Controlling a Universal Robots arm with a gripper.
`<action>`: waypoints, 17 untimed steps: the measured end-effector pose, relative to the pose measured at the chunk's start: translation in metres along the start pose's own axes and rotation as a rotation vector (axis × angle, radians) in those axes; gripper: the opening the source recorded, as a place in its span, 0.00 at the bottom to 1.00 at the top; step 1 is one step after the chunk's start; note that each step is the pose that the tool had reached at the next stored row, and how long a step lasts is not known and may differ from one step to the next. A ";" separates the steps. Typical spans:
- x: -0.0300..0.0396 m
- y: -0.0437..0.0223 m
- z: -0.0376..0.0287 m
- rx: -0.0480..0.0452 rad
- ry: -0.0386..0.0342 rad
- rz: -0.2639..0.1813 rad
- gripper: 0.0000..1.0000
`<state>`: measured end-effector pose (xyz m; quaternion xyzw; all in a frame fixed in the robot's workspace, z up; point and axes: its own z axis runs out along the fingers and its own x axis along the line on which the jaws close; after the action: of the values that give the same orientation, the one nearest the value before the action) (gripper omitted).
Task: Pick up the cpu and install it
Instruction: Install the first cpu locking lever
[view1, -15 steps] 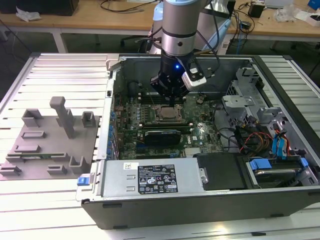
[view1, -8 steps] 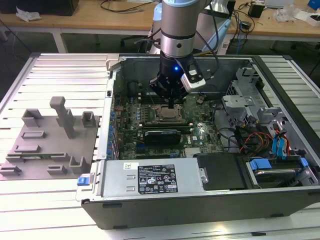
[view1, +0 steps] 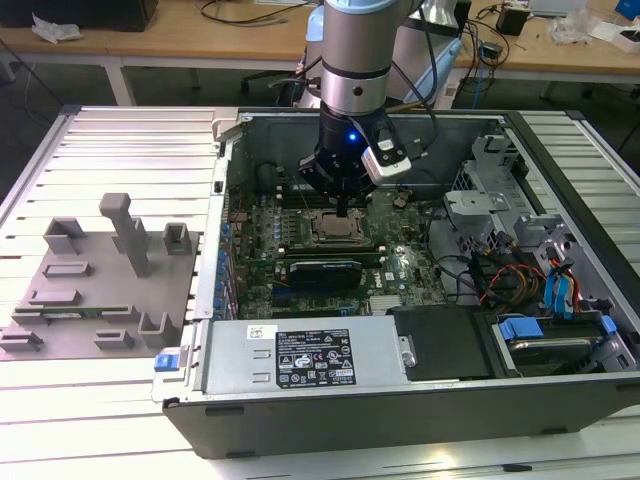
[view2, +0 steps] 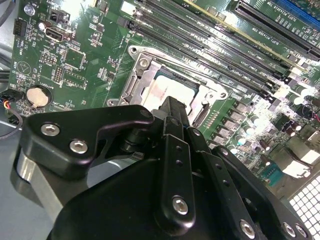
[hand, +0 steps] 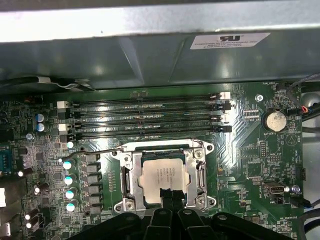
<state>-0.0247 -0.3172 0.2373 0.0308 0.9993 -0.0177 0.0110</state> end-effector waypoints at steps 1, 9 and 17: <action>0.0000 0.0000 0.0000 0.0000 0.0000 0.000 0.11; -0.0001 -0.0002 -0.0067 0.0001 0.0001 0.000 0.11; -0.0005 -0.0007 -0.0223 -0.0002 -0.0001 0.000 0.11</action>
<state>-0.0247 -0.3171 0.2596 0.0307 0.9993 -0.0176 0.0111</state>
